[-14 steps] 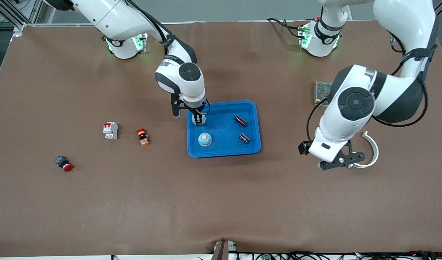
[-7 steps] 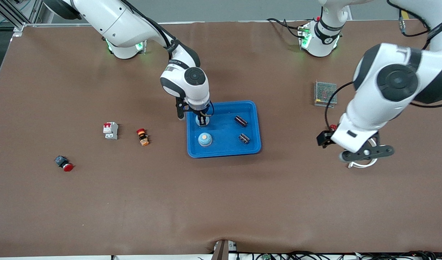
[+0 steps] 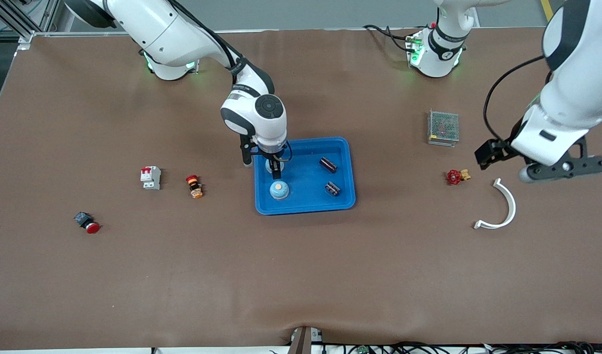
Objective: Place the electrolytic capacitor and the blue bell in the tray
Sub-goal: 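Open the right gripper over the tray while the left gripper returns to rest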
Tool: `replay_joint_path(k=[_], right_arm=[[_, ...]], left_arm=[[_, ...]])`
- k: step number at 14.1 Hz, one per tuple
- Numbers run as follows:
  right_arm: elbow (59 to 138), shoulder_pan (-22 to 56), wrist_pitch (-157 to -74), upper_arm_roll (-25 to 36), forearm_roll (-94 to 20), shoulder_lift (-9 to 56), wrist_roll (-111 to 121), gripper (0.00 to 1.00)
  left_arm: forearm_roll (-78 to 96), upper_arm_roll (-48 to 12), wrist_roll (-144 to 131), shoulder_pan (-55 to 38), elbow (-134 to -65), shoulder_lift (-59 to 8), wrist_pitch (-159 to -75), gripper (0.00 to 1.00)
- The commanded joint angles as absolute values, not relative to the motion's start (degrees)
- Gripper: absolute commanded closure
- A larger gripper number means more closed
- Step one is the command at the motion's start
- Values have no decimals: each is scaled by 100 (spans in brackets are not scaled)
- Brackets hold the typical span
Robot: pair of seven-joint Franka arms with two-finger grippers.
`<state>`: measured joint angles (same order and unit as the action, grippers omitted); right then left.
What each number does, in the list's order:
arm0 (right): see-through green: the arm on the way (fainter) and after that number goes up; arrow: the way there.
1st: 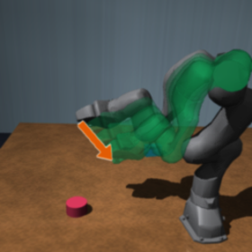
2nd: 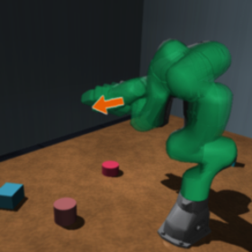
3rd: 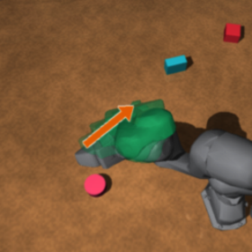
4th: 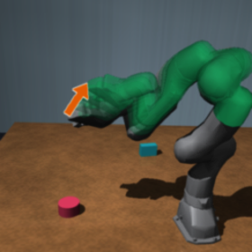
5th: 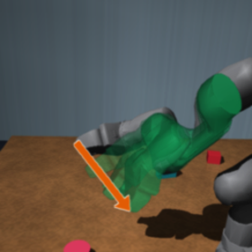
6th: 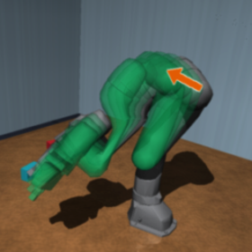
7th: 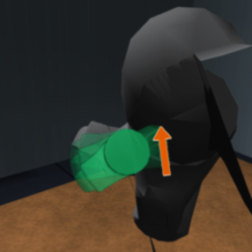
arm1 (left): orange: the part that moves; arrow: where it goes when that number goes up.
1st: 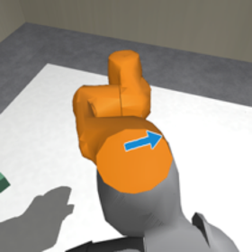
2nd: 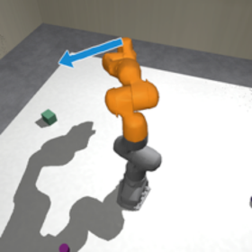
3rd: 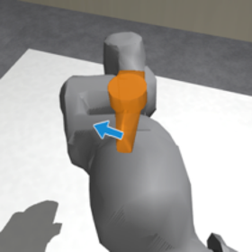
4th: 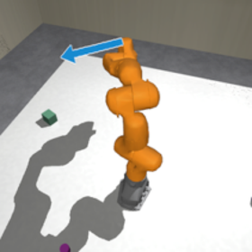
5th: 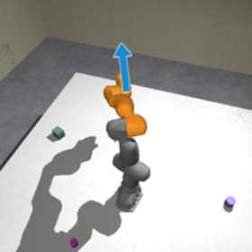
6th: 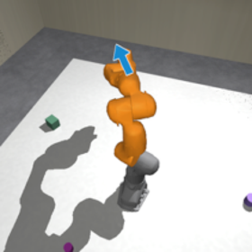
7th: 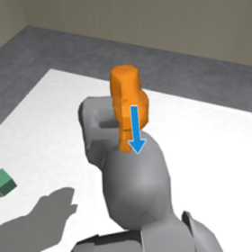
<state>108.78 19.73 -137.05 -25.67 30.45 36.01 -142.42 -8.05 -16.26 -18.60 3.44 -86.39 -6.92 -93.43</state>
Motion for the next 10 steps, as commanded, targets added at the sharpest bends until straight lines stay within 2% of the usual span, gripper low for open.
replay_joint_path(k=[1,5,10], right_arm=[[10636,1724,-13221,-2715,3059,3612,-13503,0],[10179,881,-12245,-3321,2654,3577,-11615,0],[10116,-147,-12173,-3392,2654,3279,-9313,0]], left_arm=[[-449,-1258,-1356,290,-9078,-90,-9185,0],[-230,-1003,-881,281,-9193,202,-8931,0],[-105,-582,-695,185,-9176,387,-8763,0]])
